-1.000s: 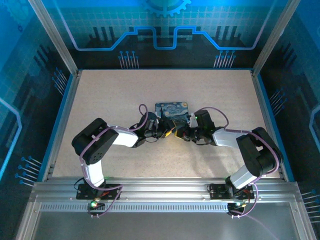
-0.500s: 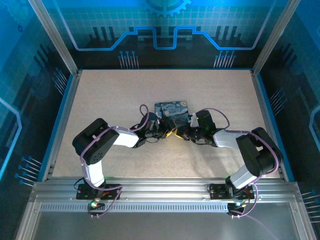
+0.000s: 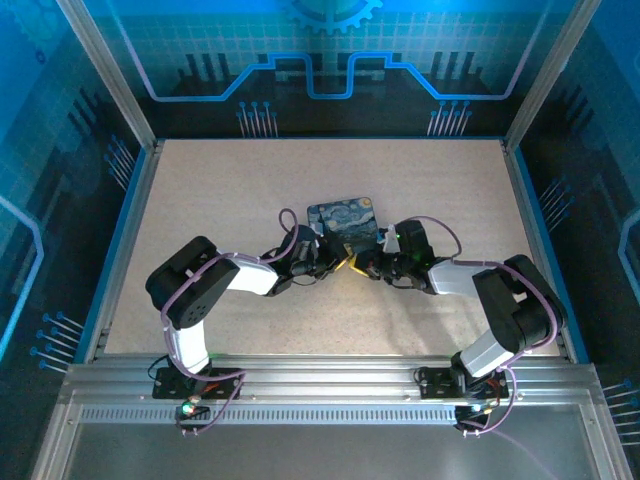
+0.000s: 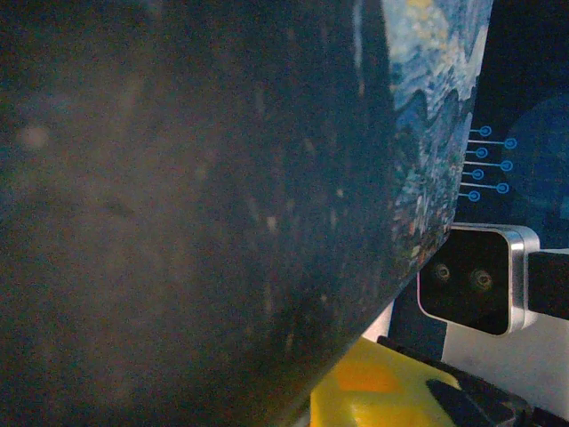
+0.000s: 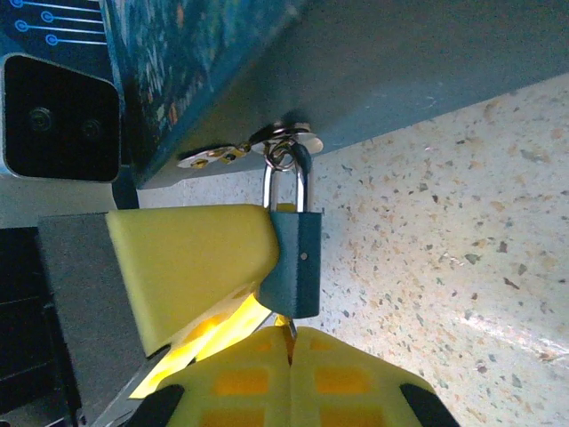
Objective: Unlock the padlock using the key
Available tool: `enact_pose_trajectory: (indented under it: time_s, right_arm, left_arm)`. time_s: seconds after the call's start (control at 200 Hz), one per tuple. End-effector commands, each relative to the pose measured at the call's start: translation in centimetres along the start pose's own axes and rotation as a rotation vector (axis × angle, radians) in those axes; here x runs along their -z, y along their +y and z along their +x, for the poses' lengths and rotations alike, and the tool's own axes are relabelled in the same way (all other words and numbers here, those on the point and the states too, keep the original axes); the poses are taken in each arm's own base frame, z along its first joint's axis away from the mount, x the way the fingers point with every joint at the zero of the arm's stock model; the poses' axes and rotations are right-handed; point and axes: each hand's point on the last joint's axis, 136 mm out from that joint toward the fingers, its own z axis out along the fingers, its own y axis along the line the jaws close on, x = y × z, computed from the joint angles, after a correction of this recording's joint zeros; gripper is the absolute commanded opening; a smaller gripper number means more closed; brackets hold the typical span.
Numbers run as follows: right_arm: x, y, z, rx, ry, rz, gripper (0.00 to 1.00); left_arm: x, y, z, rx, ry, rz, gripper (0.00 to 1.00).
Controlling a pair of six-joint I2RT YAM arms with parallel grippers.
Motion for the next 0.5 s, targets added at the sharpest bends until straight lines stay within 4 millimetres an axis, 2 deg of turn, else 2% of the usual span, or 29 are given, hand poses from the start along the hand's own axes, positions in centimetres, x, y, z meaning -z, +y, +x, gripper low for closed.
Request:
enact_pose_trajectory:
  time_s: [0.0,0.135,0.27,0.33,0.4,0.495]
  right_arm:
    - [0.7,0.0,0.3,0.016,-0.004,-0.011,0.08]
    - [1.5,-0.5,0.5,0.041,-0.011,0.016,0.20]
    - [2.8,-0.8,0.6,0.100,-0.020,0.059,0.26]
    - [3.8,-0.8,0.3,0.195,-0.040,0.109,0.28]
    - [5.5,-0.5,-0.3,0.345,-0.083,0.185,0.34]
    - [7.8,1.1,-1.0,0.537,-0.141,0.233,0.42]
  left_arm:
    - [-0.4,0.5,1.1,0.034,0.048,-0.016,0.09]
    - [-0.3,0.2,1.0,0.028,0.044,-0.015,0.05]
    - [-0.1,0.1,0.9,0.023,0.039,-0.020,0.05]
    - [0.1,0.1,0.9,0.027,0.036,-0.025,0.05]
    - [0.3,0.0,0.9,0.035,0.035,-0.029,0.05]
    - [0.5,-0.2,0.8,0.045,0.029,-0.030,0.05]
